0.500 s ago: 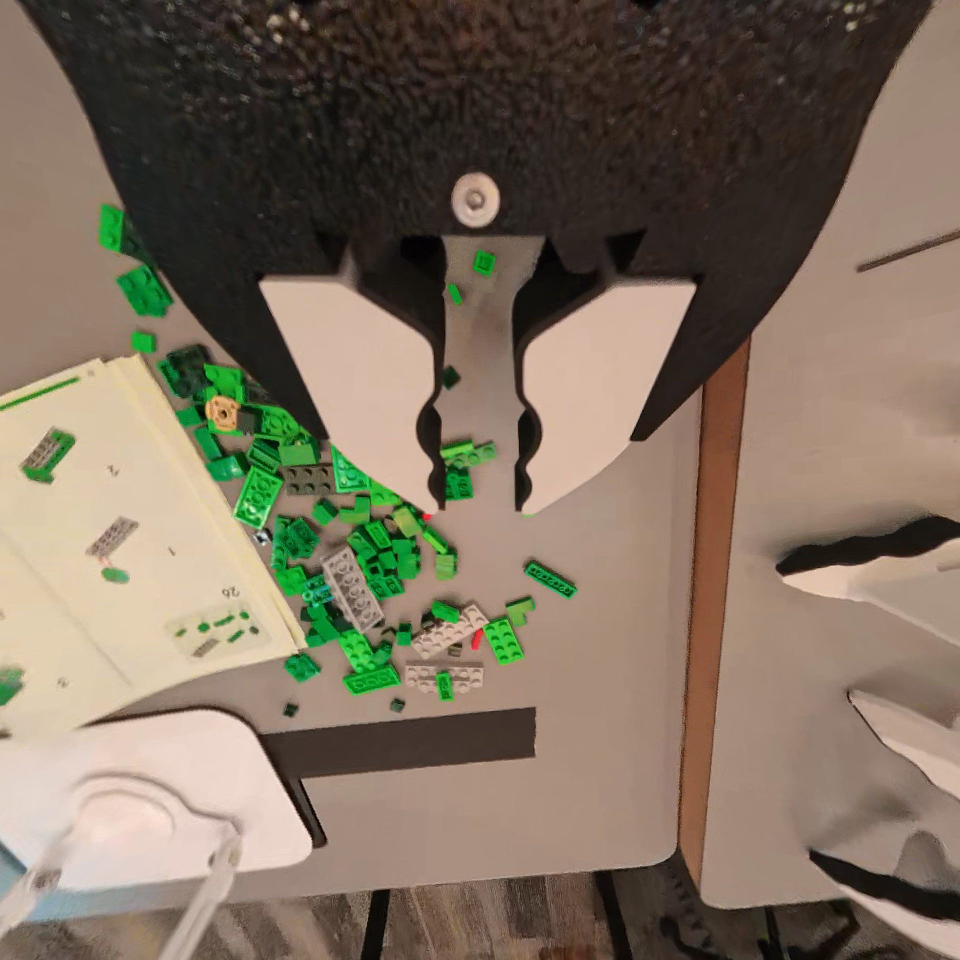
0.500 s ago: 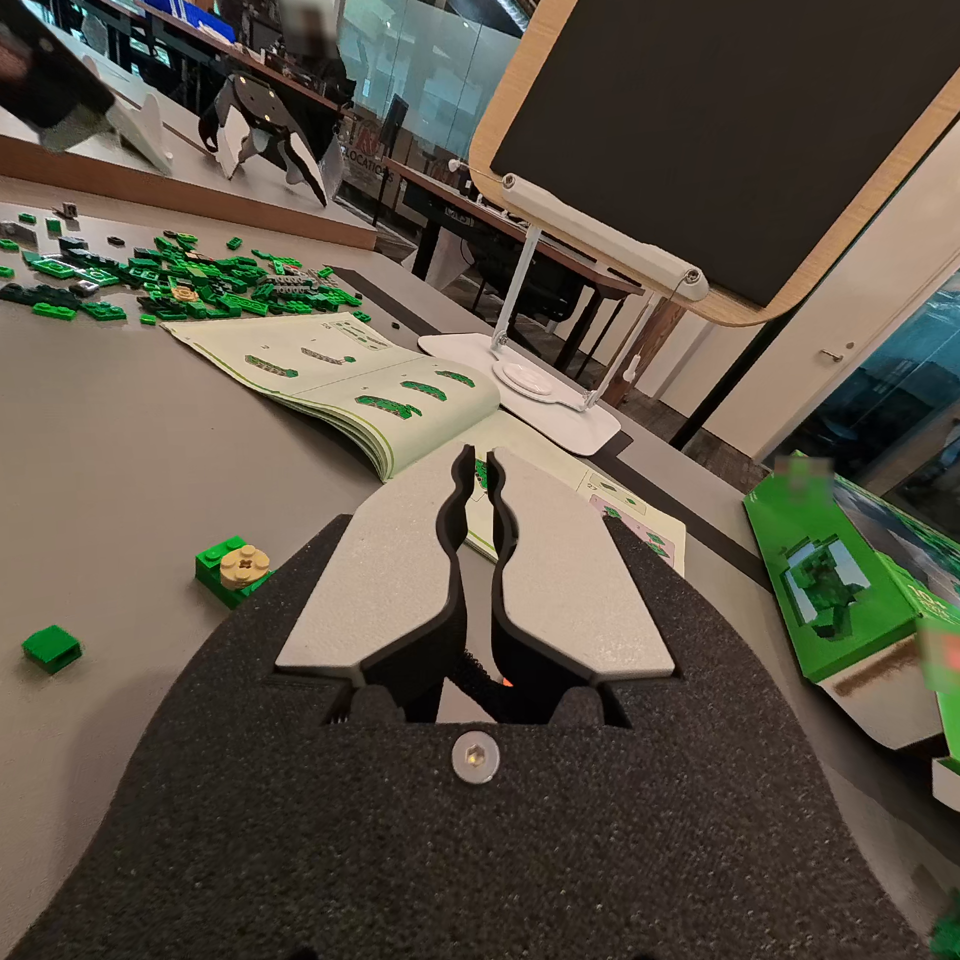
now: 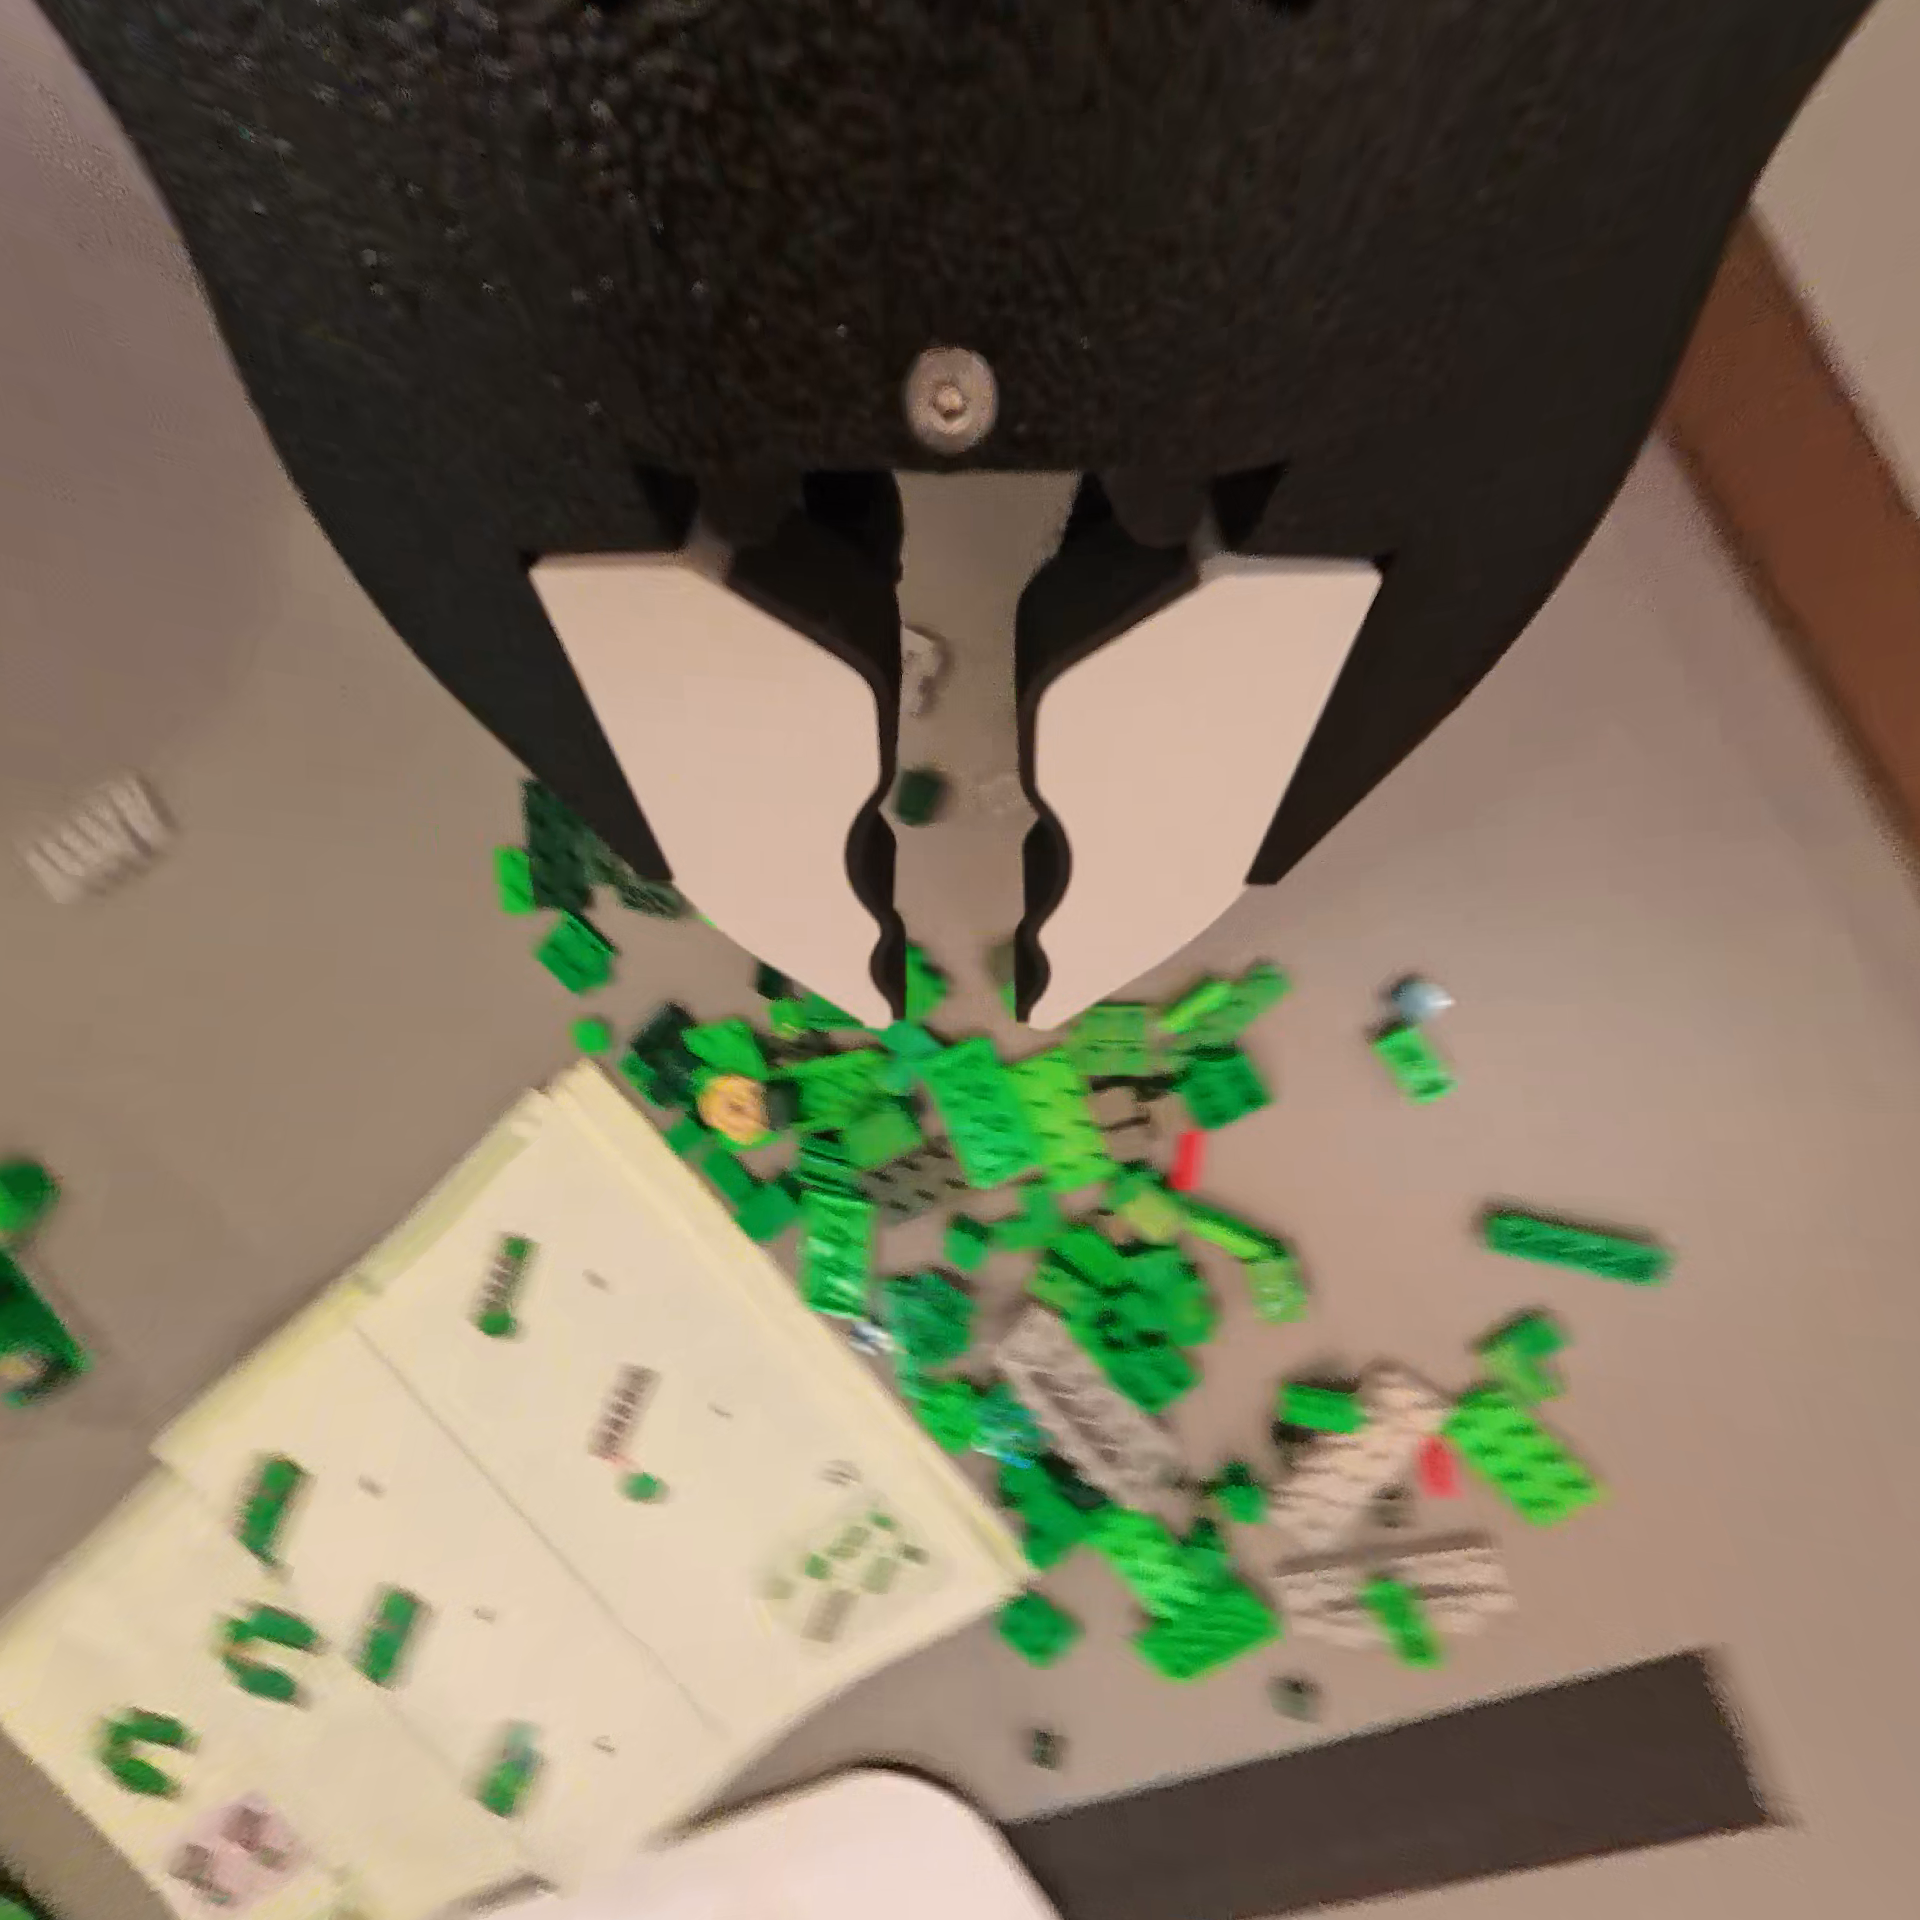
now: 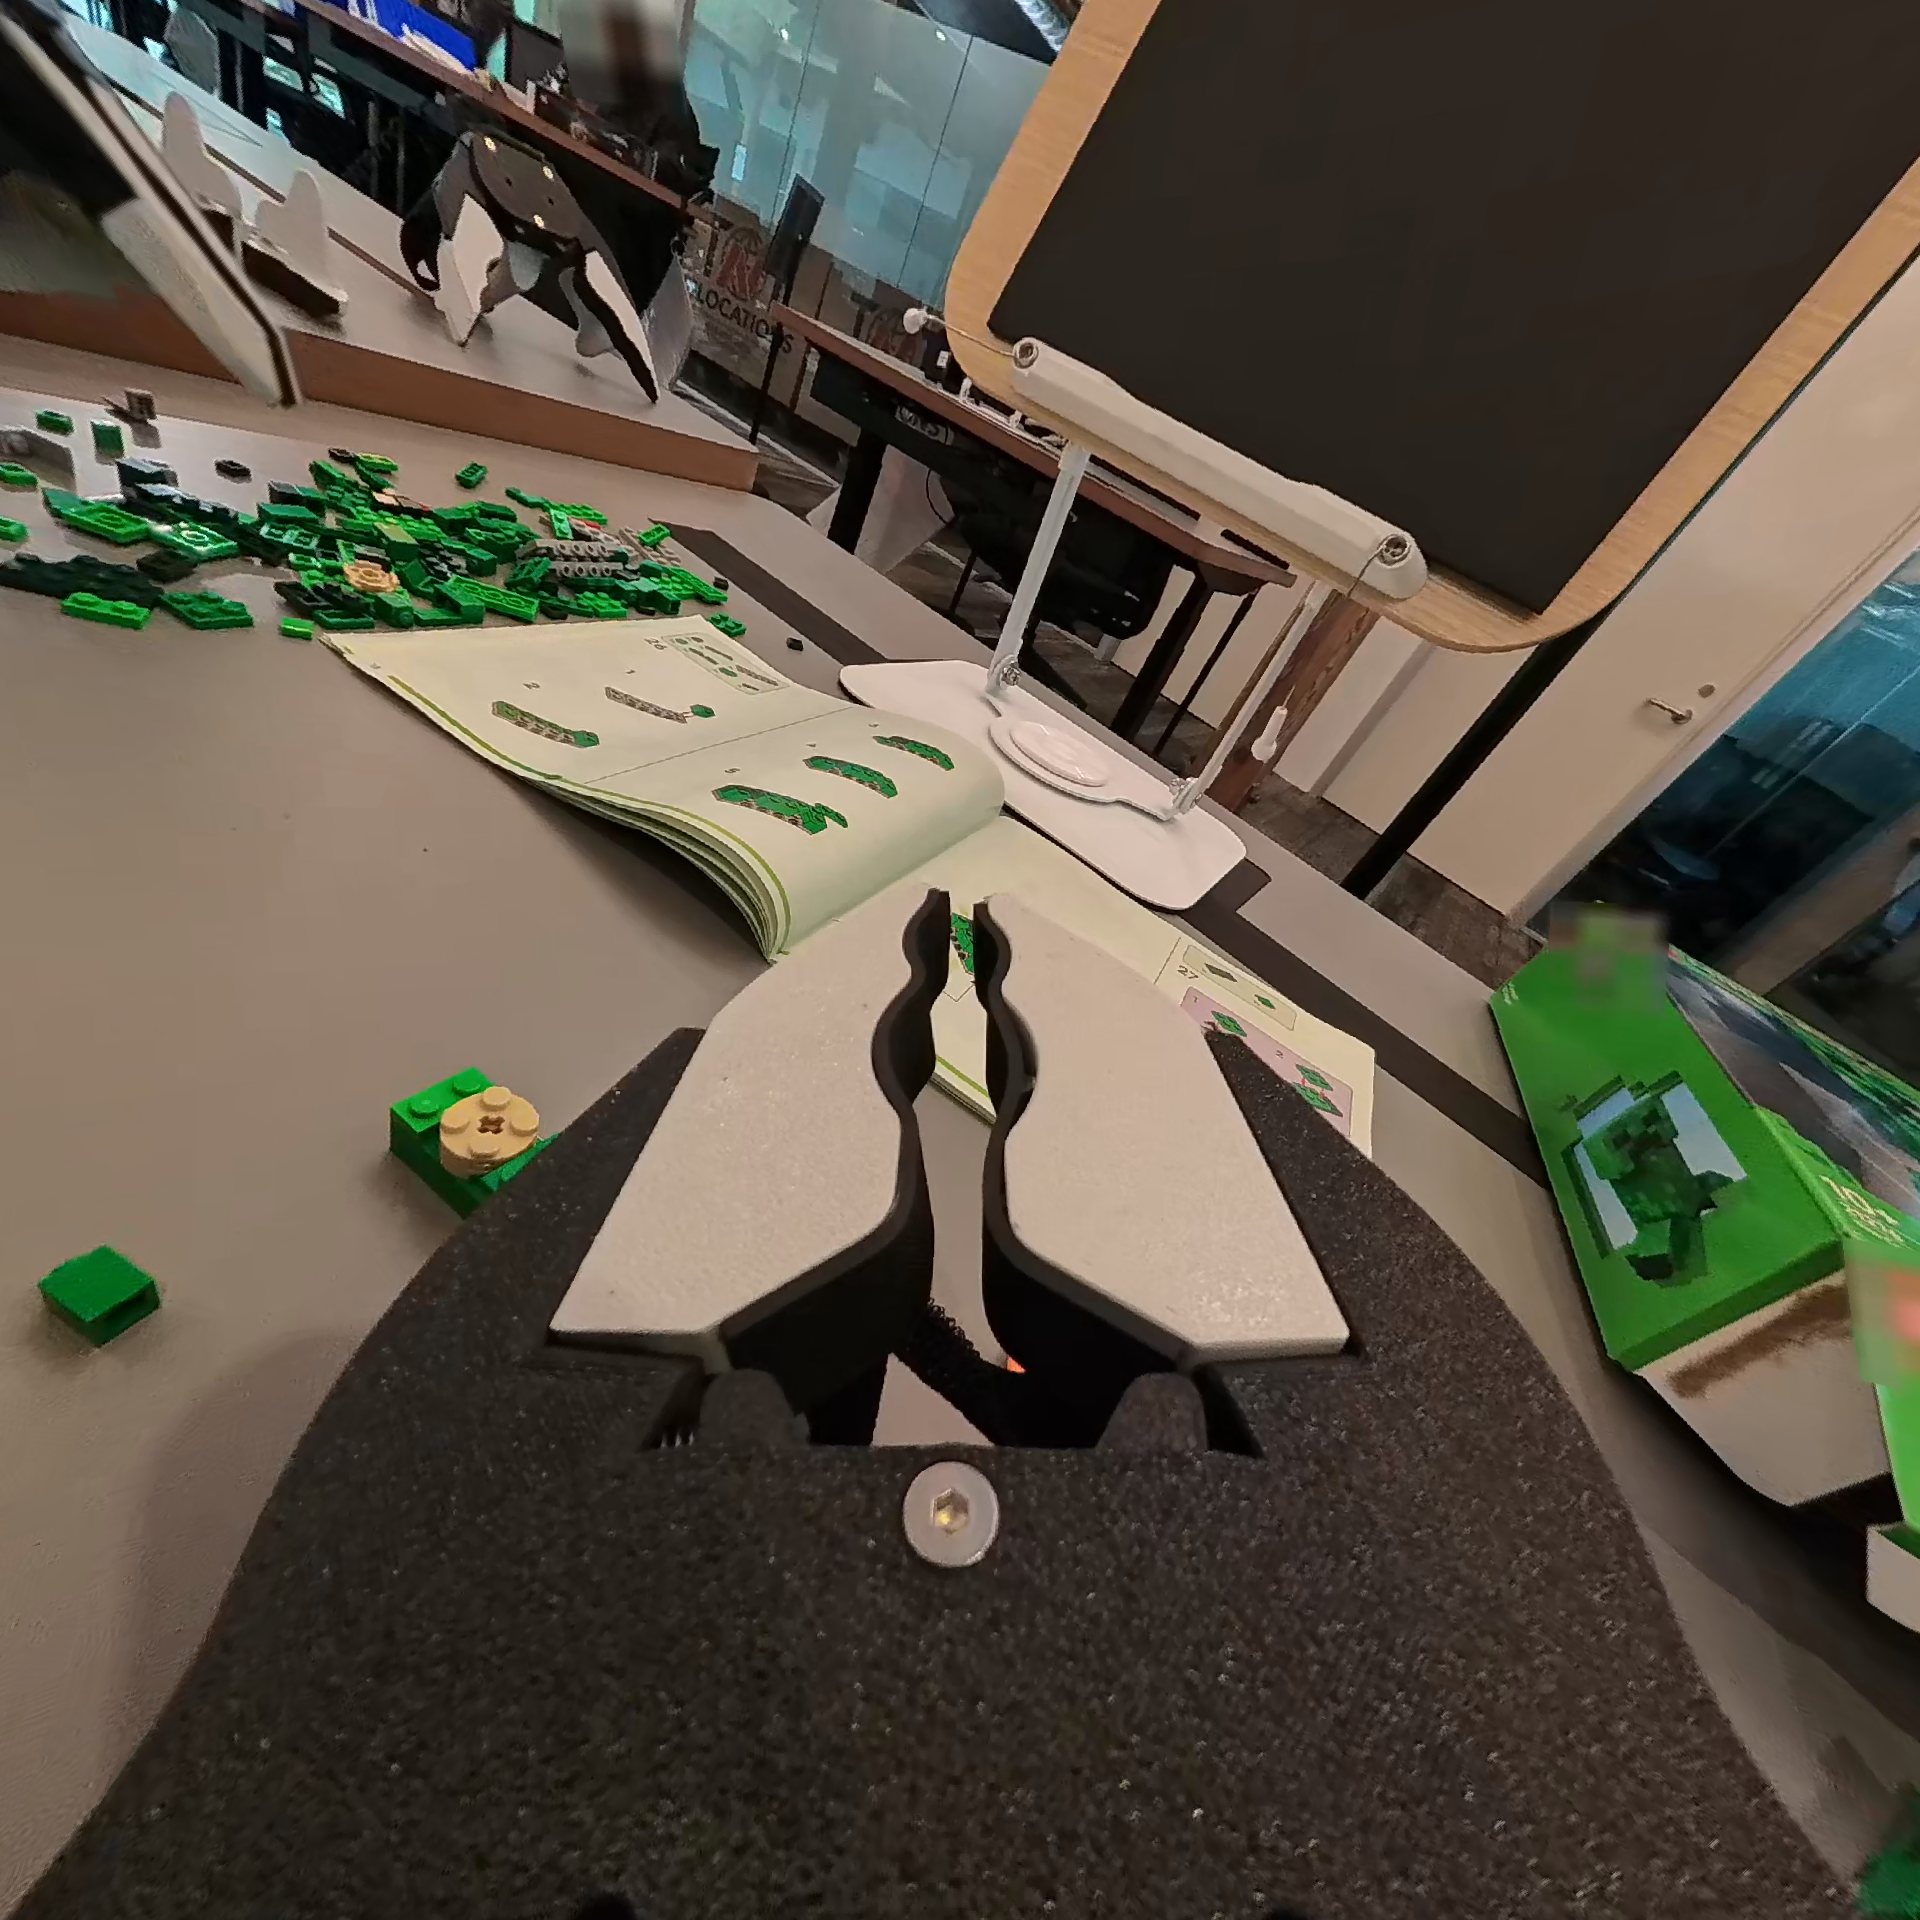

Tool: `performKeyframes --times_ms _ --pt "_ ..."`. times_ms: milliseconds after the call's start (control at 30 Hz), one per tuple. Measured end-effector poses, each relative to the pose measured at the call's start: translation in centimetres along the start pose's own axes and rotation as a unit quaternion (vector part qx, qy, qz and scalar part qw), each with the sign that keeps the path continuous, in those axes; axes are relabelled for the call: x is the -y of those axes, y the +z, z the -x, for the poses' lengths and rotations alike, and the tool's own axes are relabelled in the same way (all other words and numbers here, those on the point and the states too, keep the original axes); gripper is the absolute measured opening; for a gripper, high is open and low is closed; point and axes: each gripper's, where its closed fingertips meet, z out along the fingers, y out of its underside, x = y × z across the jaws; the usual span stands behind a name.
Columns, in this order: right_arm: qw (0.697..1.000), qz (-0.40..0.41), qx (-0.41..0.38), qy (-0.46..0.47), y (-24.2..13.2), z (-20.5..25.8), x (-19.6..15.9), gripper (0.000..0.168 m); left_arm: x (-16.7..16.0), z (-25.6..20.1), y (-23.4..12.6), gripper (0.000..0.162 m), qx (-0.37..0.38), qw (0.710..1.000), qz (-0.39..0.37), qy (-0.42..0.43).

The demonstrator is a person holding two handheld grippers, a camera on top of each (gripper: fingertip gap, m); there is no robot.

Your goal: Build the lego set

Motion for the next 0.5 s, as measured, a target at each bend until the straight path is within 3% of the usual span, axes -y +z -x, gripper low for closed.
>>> performKeyframes --times_ms 33,200,500 --pt "1.000 0.000 0.000 0.000 0.0 0.0 0.0 0.004 -0.5 -1.2 0.1 0.019 -0.028 0.999 0.012 0.021" --pt "1.000 0.000 0.000 -0.001 0.0 0.0 0.0 0.004 -3.4 -3.0 0.7 0.018 -0.036 0.988 0.085 0.125" --pt "1.000 0.001 0.002 -0.003 0.0 0.1 0.0 0.004 -1.7 -1.5 1.7 0.014 0.023 0.969 0.070 0.236"
